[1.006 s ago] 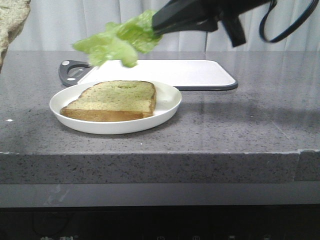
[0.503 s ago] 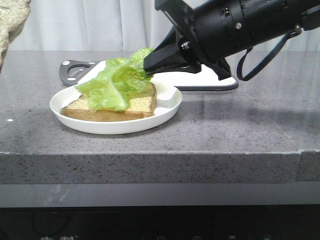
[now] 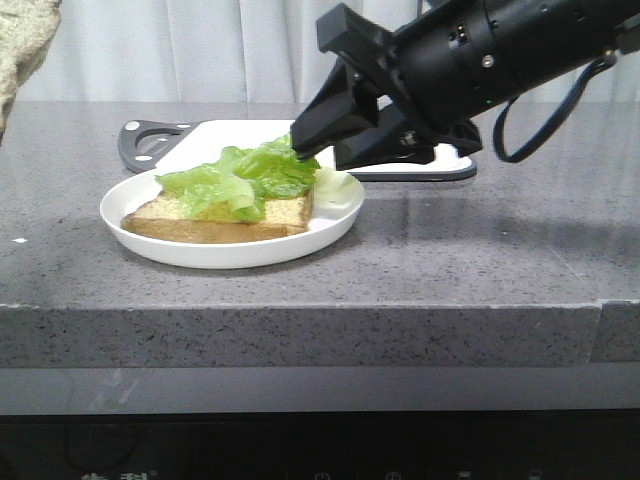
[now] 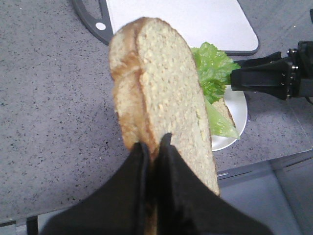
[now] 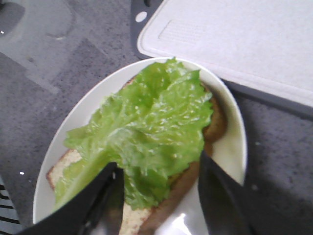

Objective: Left arm grabs bread, right arm adds lettuce
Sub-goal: 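Carry the lettuce with the right gripper over the bread on the plate, then open the right gripper to release the lettuce and withdraw it, then lower the held bread slice with the left gripper onto the lettuce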

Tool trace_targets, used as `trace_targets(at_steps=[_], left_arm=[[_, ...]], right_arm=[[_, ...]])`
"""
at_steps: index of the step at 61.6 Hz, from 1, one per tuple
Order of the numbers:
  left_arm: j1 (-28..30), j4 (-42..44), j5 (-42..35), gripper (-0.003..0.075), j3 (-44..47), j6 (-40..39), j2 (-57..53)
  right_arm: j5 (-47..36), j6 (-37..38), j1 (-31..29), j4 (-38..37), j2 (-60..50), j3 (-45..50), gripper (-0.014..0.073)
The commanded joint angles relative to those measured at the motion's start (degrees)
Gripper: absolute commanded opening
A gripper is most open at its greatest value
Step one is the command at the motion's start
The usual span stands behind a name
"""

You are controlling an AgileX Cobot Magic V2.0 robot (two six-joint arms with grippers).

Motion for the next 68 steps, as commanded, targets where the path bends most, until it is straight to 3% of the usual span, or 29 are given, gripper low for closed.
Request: trace_targets(at_steps=[1,10,17,33,40,47,56,62,68], left_arm=[[0.1,-2.5,-3.8,-0.002,-1.5,-0.1,-0.1],[0.1,-2.5,-3.8,-0.002,-1.5,-0.1,-0.1],[0.1,-2.5,-3.8,-0.002,-1.5,-0.1,-0.1],[0.1,-2.5,-3.8,-0.002,-1.5,-0.1,-0.1],[0.1,-2.5,-3.8,-0.002,-1.5,-0.1,-0.1],[0.1,-2.5,-3.8,-0.002,-1.5,-0.1,-0.1],[0.1,-3.0,-3.8,-0.002,-1.5,-0.1,-0.1],[0.1,-7.0,-4.6,-0.002,-1.5,0.2,-0.1],[0.0,-13.9,-4.7,-0.002,-1.6,5.2,1.9]], right_arm=[[-2.2,4.2,-0.1,-6.0,-5.7,-1.3,0.0395],[-3.8,14.7,-0.1,-18.0,-12.2,-1.3,0.0395],[-2.0,27.1,-0.1,-29.8,-17.9,-1.3,0.0395],[9.6,55.0,-0.1,-60.7,-29.0,-1.3,0.0395],[14.9,63.9,-0.1,-71.6,-32.9,-1.0,0.0395],[16.7,67.7,-0.1,-76.7,-37.4,0.9,0.0395],[16.7,68.1,-0.1,-77.6,-43.4,4.5,0.0395],[15.8,68.1,-0.1,-78.2,-45.8,6.5,0.0395],[15.2,68.1,-0.1,-79.0,-47.0,8.0,0.0395]])
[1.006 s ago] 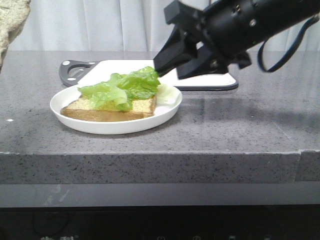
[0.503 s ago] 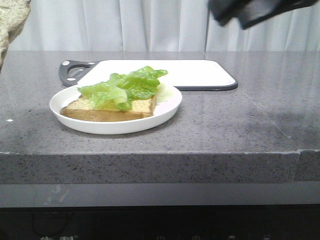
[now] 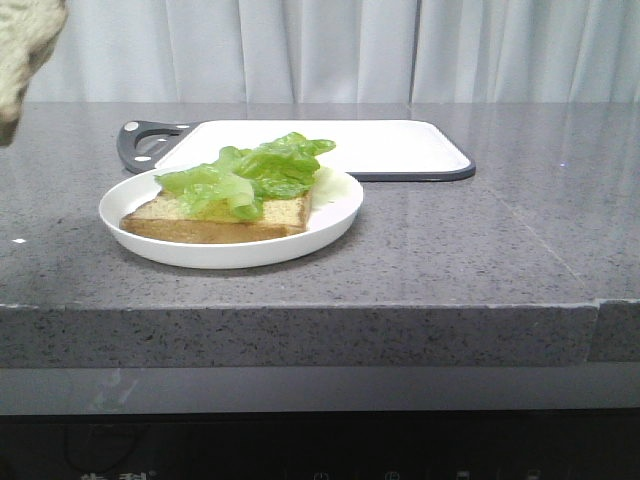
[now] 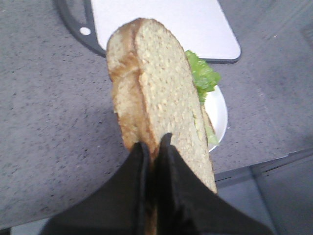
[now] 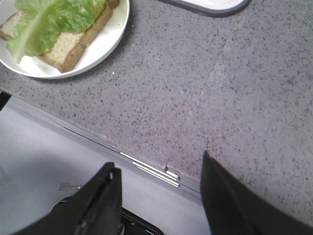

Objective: Left arm grabs bread, right arm adds lettuce
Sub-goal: 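Lower the held bread slice with the left gripper onto the lettuce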

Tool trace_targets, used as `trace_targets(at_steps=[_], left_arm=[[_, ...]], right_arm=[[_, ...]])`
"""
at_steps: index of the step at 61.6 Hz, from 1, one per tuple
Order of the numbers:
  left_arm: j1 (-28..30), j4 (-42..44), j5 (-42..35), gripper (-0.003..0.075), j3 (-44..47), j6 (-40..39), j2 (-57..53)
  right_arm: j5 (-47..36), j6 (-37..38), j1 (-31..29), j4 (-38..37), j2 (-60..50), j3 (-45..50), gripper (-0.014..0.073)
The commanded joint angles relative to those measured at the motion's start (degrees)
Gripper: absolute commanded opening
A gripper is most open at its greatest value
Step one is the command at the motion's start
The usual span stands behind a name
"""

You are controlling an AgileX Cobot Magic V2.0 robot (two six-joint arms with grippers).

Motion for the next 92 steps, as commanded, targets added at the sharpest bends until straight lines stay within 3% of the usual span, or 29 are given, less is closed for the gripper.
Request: trace_targets(at_steps=[1,10,21,34,58,77,83,92], left_arm=[[0.0,-10.6,-3.9,-0.002,-1.6,5.1,2.1],[0.0,-25.9,-2.2,-0.002,-1.6,16.2,8.1],[0.0,-38.7,0.0,-0.002,-1.8,26.3,17.3],[0.0,-46.7,1.2,-0.002,-1.9,33.5,28.3],[0.0,-48.8,7.5,-0.002,-7.8,35.7,43.5],[0.0,-47.8,7.6,-0.0017,-8.0,35.7,46.7],[0.0,-47.1,7.8,0.0055,-8.0,35.7,46.9],[0.0,-46.7,8.0,0.0305,-8.0,35.7,46.9]], right_arm=[[-3.9,0.2,-0.1,-1.0,-1.4,-0.4,0.0395],[-4.3,0.2,-0.1,-1.1,-1.5,-0.4,0.0395],[-5.0,0.2,-0.1,-1.1,-1.5,-0.4,0.0395],[-4.9,0.2,-0.1,-1.1,-1.5,-0.4,0.0395],[-4.9,0.2,-0.1,-1.1,-1.5,-0.4,0.0395],[-4.9,0.2,-0.1,-1.1,-1.5,-0.4,0.0395],[-4.9,0.2,-0.1,-1.1,-1.5,-0.4,0.0395],[-4.9,0.2,-0.1,-1.1,-1.5,-0.4,0.0395]])
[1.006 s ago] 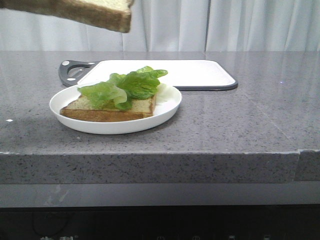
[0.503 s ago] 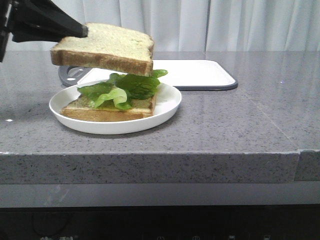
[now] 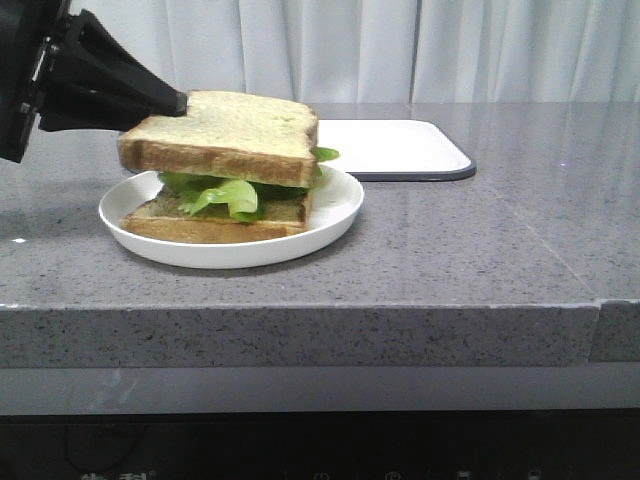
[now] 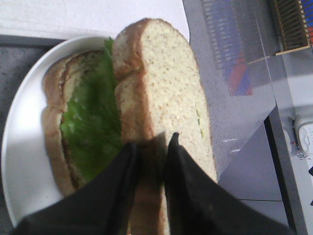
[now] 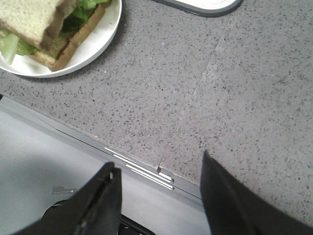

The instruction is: Left arm grabs bread, right arm adds lettuce

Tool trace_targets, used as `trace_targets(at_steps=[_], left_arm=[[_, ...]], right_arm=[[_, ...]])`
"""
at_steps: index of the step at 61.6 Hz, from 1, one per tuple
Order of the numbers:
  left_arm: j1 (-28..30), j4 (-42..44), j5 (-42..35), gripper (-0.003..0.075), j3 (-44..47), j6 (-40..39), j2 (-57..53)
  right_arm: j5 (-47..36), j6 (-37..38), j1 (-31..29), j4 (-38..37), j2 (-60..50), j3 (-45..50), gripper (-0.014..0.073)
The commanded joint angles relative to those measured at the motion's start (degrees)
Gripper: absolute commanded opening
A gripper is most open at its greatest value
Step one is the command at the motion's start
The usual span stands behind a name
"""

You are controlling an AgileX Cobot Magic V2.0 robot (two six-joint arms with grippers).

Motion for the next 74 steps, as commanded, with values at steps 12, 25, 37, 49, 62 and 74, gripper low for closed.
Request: trace_targets(at_steps=[12,25,37,49,62,74], left_arm=[[0.1,-2.5,2.5,0.0426,-2.1,0.3,-2.3],[2.2,7.8,4.3,0.0426,-4.9,-4.3,-6.5],[5.5,24.1,3.2,0.0426,-7.8,-12.9,-15.9],[6.6,46.9,-1.8,0.042,-8.0,-27.4,-30.3],[6.5,62.0,-4.9,0.042,-4.9,-37.9,-44.4],[6.5,65.1,-9.5,0.042,2.7,-37.9,-56.6]], right_arm=[[-3.3,0.1,-0.1,0.0,-0.6,-1.5,0.0395],[1.3,0.1,-0.1,-0.7,-1.8,-3.4,0.0395],[7.6,1.5,-0.1,-5.0,-3.6,-5.9,0.0395],[9.0,12.2,-0.1,-12.1,-5.7,-5.9,0.0395],[8.6,16.2,-0.1,-12.6,-7.6,-5.4,0.0395],[7.7,16.1,-0.1,-12.6,-11.0,-5.4,0.0395]])
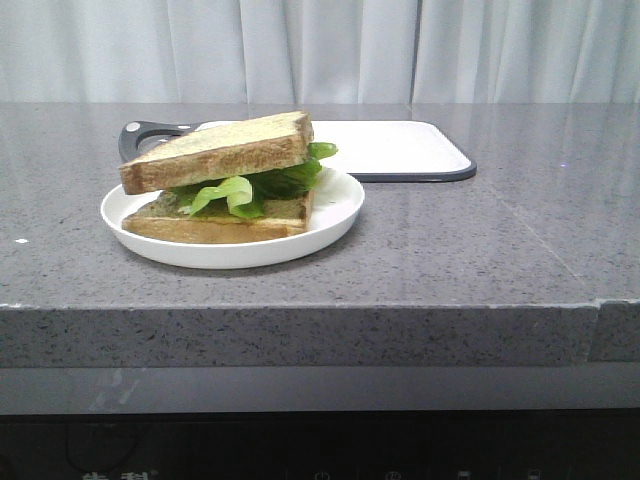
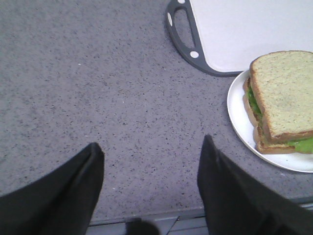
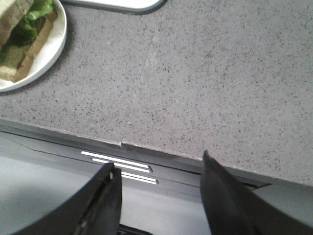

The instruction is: Left arm grabs bread, right arm adds lettuce

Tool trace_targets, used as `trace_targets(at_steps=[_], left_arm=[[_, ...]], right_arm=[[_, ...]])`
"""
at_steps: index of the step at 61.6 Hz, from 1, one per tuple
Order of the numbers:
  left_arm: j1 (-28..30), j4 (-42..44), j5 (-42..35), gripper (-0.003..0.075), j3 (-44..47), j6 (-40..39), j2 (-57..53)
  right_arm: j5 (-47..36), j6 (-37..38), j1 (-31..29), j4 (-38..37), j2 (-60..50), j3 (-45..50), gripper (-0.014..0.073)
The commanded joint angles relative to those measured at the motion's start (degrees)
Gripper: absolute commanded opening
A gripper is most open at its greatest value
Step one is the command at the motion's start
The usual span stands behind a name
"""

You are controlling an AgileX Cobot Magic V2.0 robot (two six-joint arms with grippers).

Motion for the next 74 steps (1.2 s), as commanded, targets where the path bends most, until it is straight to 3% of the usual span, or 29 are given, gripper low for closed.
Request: trace_targets(at_steps=[1,26,32,50,74], left_arm=[[0.0,0.8,-6.6,0.042,2.6,-0.9,-5.5],[0.0,-2.3,-16.8,0.0417,16.8,-0.9,-21.7],[0.0,-3.2,-19.4,0.0351,17.5,-0.9,-21.8],[0.0,-3.2,-22.5,-0.0002,17.7,-0.9,-21.6],[0.0,-3.2,-22.6,-0.002,17.7,-0.9,-21.6]], right_arm=[[-4.2,-0.1,-0.1,-1.1,-2.1,-1.4,0.0395],[-7.8,-0.2,-0.1,-3.3,-11.3,4.1,0.0389],[-7.7,-0.2,-0.1,-5.3,-11.4,4.5,0.0297],[-8.6,-0.2,-0.1,-6.0,-11.4,4.5,-0.0125],[-4.2,-0.2,-0.1,-6.0,-11.4,4.5,-0.0118]])
